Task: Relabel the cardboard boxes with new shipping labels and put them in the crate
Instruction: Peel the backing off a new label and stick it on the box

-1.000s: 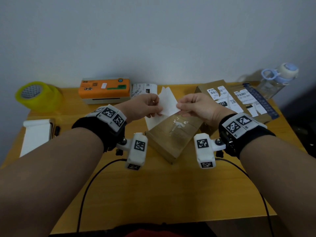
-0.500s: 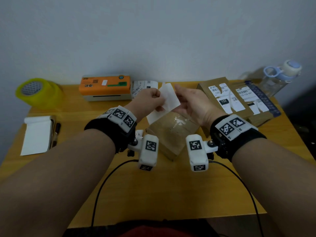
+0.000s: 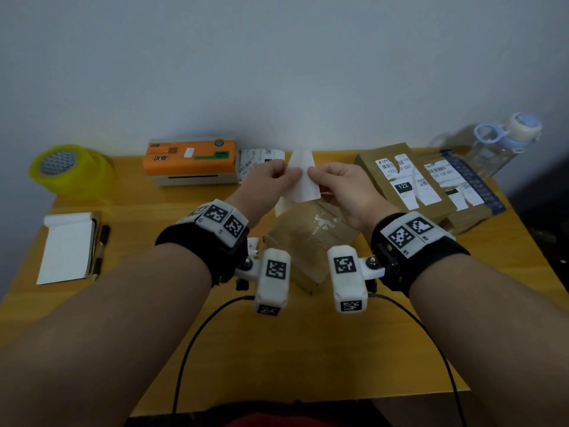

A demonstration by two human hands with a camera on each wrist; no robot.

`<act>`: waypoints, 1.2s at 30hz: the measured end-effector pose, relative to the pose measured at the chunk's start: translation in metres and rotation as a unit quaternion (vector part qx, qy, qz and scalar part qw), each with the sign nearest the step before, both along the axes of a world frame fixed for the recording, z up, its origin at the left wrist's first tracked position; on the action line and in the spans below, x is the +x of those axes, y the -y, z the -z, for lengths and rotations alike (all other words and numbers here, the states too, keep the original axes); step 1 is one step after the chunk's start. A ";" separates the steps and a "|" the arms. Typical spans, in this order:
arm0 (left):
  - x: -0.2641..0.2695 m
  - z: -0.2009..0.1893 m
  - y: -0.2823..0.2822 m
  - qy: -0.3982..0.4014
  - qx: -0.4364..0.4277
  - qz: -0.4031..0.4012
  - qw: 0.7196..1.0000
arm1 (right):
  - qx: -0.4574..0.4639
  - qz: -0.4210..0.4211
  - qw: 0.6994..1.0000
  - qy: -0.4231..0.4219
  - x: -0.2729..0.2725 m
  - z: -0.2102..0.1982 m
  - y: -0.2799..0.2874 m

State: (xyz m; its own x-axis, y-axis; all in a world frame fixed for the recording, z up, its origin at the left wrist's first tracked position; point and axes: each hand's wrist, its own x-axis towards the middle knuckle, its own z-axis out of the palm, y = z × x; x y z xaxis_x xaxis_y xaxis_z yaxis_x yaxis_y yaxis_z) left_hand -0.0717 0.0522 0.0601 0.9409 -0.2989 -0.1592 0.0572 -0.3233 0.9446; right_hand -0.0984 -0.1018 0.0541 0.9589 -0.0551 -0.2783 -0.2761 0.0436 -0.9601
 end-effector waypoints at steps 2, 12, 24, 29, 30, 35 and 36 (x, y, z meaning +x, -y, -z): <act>-0.002 -0.001 -0.001 -0.011 -0.008 0.007 1.000 | 0.014 0.000 1.000 -0.002 -0.001 0.002 0.004; 0.000 0.001 -0.009 0.003 -0.025 -0.016 1.000 | 0.018 0.041 0.999 0.005 0.001 0.001 0.002; 0.002 0.008 -0.027 0.022 -0.003 0.004 1.000 | -0.026 0.041 0.999 0.013 -0.002 0.002 0.007; 0.003 0.006 -0.038 -0.018 -0.021 0.030 0.999 | -0.114 0.011 0.992 0.053 0.003 -0.001 0.004; 0.004 0.006 -0.040 -0.023 -0.016 0.035 0.999 | -0.129 0.003 0.990 0.062 0.004 -0.002 0.002; 0.009 0.001 -0.045 -0.051 -0.022 0.030 0.998 | -0.162 -0.018 0.983 0.085 0.008 -0.007 -0.010; 0.010 -0.001 -0.045 -0.054 -0.028 0.024 0.998 | -0.167 -0.022 0.982 0.089 0.009 -0.008 -0.014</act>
State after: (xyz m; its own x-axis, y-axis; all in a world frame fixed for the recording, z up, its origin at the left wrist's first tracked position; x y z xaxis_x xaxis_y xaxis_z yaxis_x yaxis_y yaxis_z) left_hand -0.0613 0.0969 0.0610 0.9035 -0.3539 -0.2416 0.1460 -0.2758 0.9501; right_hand -0.0895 -0.0880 0.0619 0.9942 -0.0727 -0.0788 -0.0967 -0.2906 -0.9520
